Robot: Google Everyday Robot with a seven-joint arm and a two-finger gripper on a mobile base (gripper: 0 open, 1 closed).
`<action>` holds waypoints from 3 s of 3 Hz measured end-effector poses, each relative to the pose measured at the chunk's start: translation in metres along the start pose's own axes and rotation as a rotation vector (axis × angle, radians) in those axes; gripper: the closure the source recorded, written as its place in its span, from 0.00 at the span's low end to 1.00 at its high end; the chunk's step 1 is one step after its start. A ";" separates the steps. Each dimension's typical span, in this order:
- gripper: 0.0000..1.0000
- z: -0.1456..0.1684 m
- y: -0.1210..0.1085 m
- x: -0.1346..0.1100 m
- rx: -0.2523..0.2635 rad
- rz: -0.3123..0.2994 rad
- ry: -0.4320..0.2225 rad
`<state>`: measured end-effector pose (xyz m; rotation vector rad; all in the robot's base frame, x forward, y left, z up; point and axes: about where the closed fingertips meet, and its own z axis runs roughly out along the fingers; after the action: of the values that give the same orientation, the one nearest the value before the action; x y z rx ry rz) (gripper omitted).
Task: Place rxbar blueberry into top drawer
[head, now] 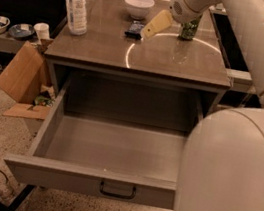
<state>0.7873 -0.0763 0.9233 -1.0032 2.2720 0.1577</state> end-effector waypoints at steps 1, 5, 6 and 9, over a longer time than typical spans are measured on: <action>0.00 0.050 0.006 -0.030 -0.035 0.064 -0.055; 0.00 0.145 -0.036 -0.063 0.437 0.448 0.115; 0.00 0.150 -0.040 -0.056 0.469 0.512 0.126; 0.00 0.155 -0.035 -0.058 0.436 0.602 0.093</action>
Offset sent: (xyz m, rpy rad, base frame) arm 0.1258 0.1244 -0.0342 0.1797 -0.0734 -0.1454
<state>0.9197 -0.0108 0.8416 -0.0929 2.4788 -0.1345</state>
